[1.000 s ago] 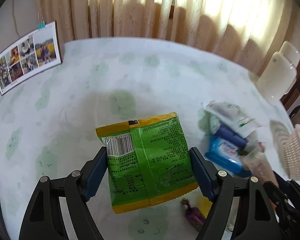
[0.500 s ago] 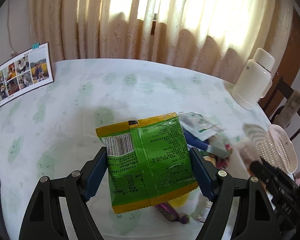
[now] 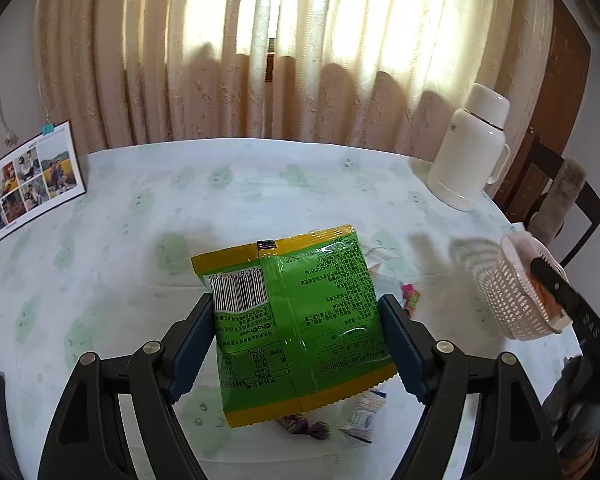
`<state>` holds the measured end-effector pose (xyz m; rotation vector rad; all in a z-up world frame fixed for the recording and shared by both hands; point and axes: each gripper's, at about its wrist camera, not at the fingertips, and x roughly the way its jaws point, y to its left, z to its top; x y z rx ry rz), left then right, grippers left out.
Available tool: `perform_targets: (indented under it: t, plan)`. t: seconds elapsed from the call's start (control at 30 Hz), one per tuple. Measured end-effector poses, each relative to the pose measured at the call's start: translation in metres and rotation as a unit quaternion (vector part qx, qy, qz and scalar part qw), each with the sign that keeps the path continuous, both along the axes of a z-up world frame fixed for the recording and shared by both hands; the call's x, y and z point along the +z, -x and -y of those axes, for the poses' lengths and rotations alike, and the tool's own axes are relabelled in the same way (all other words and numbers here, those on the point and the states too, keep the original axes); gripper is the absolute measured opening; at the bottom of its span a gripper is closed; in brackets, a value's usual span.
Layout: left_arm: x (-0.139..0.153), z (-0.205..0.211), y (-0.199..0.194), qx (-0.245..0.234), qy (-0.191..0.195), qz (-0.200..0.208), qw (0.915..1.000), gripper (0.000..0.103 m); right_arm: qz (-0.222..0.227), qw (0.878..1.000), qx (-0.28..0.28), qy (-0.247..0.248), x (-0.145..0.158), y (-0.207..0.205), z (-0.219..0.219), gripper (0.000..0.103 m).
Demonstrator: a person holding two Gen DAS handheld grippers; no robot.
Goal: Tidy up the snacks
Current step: 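Carry both snacks to the pink basket while the right tool drops the pink bar in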
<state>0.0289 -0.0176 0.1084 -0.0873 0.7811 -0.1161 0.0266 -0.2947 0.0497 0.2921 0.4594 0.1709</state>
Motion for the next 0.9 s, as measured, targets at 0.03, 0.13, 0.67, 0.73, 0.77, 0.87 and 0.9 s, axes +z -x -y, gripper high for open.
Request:
perform_targets:
  t: [0.03,0.13,0.67,0.73,0.77,0.87,0.9]
  plan:
    - [0.001,0.003,0.0,-0.003,-0.001,0.001,1.0,0.077,0.001,1.0,-0.011,0.005,0.001,0.0,0.006,0.032]
    - [0.003,0.011,0.0,-0.01,-0.002,0.001,1.0,0.077,0.006,0.999,-0.046,0.023,0.005,0.0,0.025,0.033]
    - [0.018,0.102,-0.011,-0.104,-0.025,0.008,0.9942,0.077,0.014,0.985,-0.171,-0.027,0.001,0.012,0.112,0.049]
    - [0.02,0.123,-0.015,-0.126,-0.024,0.009,0.9917,0.077,0.014,0.982,-0.184,-0.032,0.002,0.015,0.118,0.05]
    - [0.021,0.131,-0.016,-0.135,-0.023,0.01,0.9906,0.077,0.014,0.981,-0.192,-0.036,0.001,0.017,0.12,0.05]
    - [0.021,0.16,-0.023,-0.165,-0.016,0.012,0.986,0.077,0.013,0.976,-0.214,-0.044,-0.001,0.021,0.127,0.05]
    - [0.02,0.171,-0.026,-0.176,-0.014,0.01,0.9843,0.077,0.011,0.974,-0.22,-0.046,-0.002,0.022,0.128,0.05]
